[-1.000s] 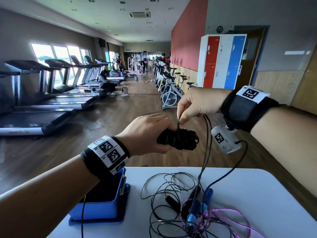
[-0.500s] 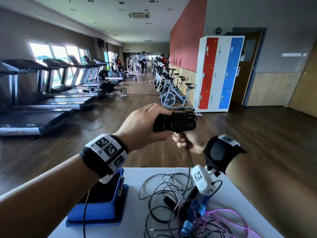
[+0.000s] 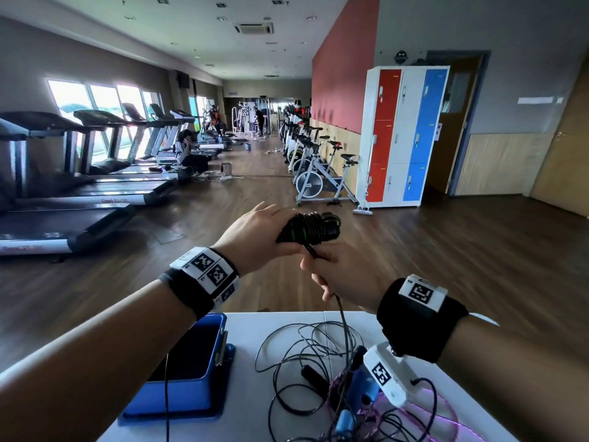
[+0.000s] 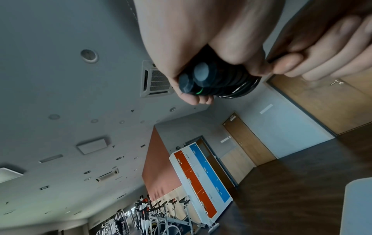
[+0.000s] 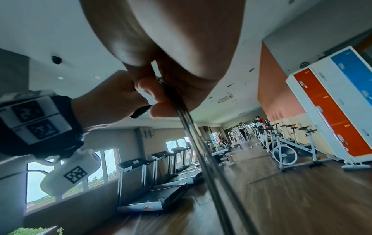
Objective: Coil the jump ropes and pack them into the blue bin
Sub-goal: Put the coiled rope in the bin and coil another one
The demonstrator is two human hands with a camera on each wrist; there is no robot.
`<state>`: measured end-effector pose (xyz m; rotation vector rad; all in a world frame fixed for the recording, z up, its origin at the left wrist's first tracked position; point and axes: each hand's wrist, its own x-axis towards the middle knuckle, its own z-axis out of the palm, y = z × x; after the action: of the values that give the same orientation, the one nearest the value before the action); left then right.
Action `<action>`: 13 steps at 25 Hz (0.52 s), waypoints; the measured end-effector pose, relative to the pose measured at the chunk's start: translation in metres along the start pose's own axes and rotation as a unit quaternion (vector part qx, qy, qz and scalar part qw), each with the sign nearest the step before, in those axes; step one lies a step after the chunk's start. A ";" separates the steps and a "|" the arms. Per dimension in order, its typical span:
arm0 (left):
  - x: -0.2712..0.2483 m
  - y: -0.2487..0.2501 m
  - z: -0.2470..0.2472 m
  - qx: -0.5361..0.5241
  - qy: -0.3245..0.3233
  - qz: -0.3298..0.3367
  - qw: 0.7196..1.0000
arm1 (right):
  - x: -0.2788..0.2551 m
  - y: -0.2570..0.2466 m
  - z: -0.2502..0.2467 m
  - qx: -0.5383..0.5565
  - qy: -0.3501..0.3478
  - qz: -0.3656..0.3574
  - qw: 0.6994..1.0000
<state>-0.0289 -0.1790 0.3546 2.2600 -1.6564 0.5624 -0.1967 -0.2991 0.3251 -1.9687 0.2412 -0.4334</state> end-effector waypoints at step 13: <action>0.005 0.005 -0.004 0.081 -0.069 -0.041 0.993 | 0.014 -0.059 -0.036 -0.197 -0.082 0.077 0.974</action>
<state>-0.0329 -0.1827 0.3602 2.5230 -1.6251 0.5496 -0.1997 -0.3095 0.3950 -2.3395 0.3948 -0.1234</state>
